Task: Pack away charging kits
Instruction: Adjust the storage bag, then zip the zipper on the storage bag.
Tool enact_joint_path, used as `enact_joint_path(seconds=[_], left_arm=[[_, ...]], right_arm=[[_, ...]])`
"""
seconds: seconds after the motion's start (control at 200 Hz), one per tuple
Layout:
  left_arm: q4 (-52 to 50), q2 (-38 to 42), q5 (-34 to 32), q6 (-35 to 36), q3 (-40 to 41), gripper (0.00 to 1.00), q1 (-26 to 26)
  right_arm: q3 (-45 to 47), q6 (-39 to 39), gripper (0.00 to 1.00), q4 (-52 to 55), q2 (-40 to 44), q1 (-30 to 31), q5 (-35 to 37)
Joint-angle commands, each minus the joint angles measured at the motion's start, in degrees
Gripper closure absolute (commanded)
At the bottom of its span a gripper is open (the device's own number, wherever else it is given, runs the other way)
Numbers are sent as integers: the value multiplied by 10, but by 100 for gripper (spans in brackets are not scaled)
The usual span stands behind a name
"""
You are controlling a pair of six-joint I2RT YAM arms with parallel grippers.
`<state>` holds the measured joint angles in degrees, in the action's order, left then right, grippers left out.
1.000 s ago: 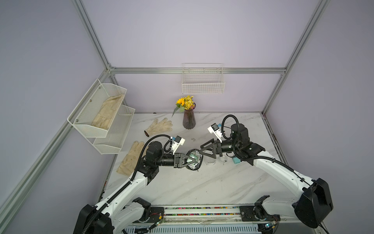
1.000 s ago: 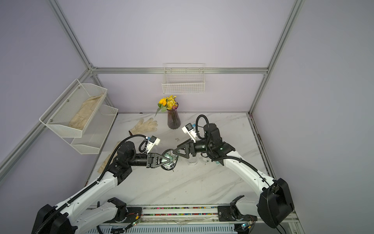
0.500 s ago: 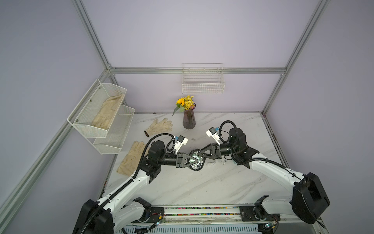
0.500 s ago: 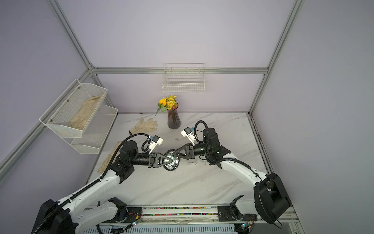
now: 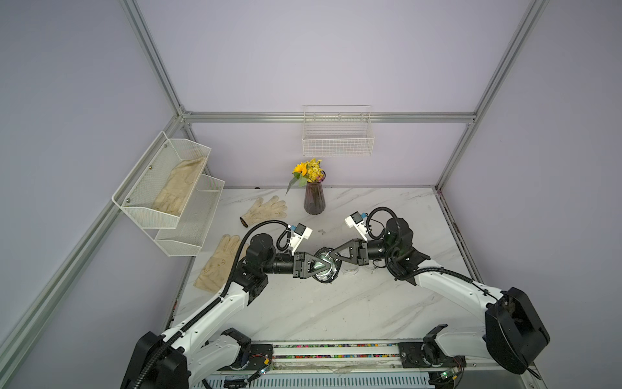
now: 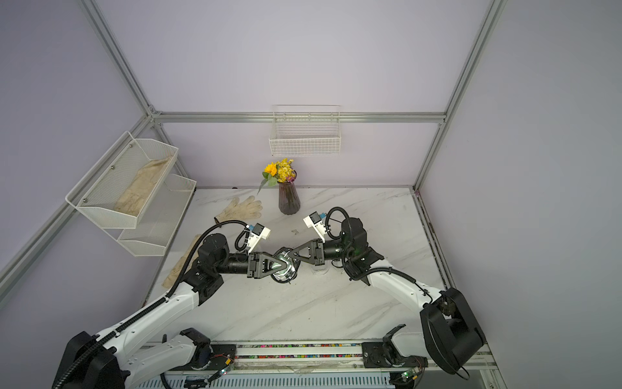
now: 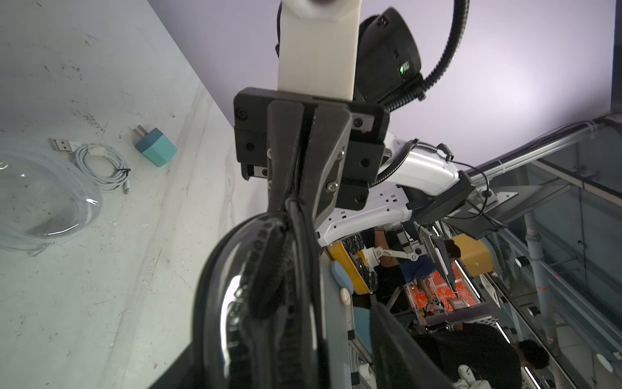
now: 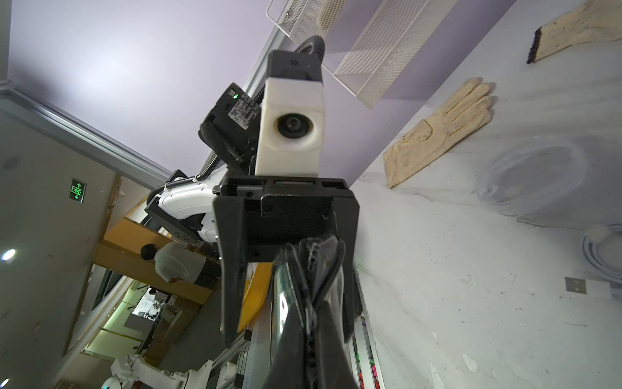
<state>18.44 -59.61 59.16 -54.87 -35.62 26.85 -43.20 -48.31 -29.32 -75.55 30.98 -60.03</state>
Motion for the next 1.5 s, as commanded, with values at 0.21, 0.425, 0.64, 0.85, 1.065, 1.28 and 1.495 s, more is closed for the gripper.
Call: enact_joint_path(seconds=[0.21,0.425,0.64,0.85,1.065,1.28,1.495], left_arm=[[182,44,-302,-101,57,24,63],[226,1,-333,-107,48,25,90],[277,-38,-347,-126,50,40,96],[297,-23,-404,-148,77,70,92],[166,26,-516,-194,76,73,85],[32,44,-594,-250,39,71,86],[-22,47,-641,-288,5,71,90]], right_arm=[[82,-208,100,-259,44,17,215],[97,-214,100,-259,48,27,272],[87,-206,100,-241,41,31,270],[73,-178,97,-185,46,31,252],[15,-36,51,56,129,35,293],[-61,129,61,261,155,123,420],[-117,196,66,293,66,254,560]])
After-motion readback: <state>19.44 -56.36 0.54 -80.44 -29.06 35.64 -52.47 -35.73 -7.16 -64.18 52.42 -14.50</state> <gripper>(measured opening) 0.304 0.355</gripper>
